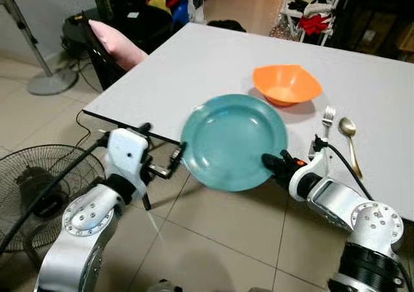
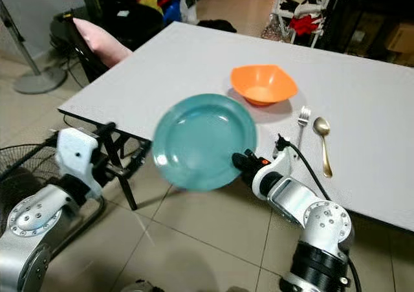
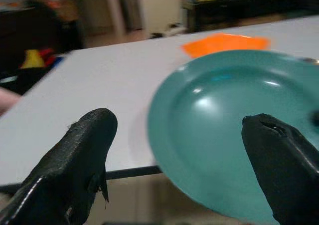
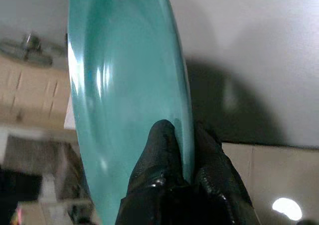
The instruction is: Setting the table
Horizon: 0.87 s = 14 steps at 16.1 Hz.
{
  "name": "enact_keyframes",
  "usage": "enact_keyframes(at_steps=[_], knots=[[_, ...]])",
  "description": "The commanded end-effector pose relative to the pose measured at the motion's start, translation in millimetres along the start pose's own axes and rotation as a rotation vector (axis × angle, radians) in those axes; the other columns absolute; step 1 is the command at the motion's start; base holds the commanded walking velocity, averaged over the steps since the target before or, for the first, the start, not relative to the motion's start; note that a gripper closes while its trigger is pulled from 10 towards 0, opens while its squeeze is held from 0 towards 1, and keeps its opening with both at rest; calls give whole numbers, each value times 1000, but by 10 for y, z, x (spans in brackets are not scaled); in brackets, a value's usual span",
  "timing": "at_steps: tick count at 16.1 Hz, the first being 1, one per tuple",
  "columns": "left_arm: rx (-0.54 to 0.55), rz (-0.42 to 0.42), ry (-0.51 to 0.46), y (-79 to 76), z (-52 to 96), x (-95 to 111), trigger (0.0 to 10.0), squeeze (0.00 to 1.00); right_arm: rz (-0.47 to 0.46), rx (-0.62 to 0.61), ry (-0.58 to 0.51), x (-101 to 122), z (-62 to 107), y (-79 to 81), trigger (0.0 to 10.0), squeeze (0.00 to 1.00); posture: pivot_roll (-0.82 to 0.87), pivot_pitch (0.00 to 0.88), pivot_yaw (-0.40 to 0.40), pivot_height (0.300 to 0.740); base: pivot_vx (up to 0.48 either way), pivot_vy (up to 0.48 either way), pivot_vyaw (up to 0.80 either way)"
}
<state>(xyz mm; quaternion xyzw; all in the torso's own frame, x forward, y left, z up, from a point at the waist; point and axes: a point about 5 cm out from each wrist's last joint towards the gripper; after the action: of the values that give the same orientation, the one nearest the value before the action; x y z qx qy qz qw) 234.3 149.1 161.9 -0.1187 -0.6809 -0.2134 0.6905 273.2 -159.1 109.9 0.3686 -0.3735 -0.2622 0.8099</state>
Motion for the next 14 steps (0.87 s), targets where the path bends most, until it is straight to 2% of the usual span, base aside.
enact_keyframes(at_steps=[1, 3, 8, 10, 14], knots=[[-48, -8, -10, -29, -22, 54, 10000, 0, -53, 28, -37, 77, -9, 56, 10000, 0, -159, 53, 29, 740, 0, 0, 0], [-94, -9, -5, -49, -51, 61, 10000, 0, -143, 4, -63, 136, -82, 63, 10000, 0, -159, 53, 32, 740, 0, 0, 0], [-260, 10, 17, -229, -97, 75, 10000, 0, -276, -84, -144, 329, -197, 50, 10000, 0, -158, 54, 33, 740, 0, 0, 0], [-267, 7, 18, -254, -114, 71, 10000, 0, -312, -105, -146, 371, -221, 53, 10000, 0, -158, 57, 34, 740, 0, 0, 0], [-186, 1, -11, -195, -135, 92, 10000, 0, -232, -56, -97, 389, -153, 139, 10000, 0, -162, 61, 36, 740, 0, 0, 0]])
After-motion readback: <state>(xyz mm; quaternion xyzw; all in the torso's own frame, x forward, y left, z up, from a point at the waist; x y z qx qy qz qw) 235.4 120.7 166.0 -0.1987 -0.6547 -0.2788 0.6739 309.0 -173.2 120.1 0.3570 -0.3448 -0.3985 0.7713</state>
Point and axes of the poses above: a point about 5 cm out from each wrist's last joint towards the gripper, its own z axis pointing back from the gripper into the wrist, its own x axis along the axis of the wrist's last joint, y = z × x, and after that the axes turned 1 degree about z, right-handed
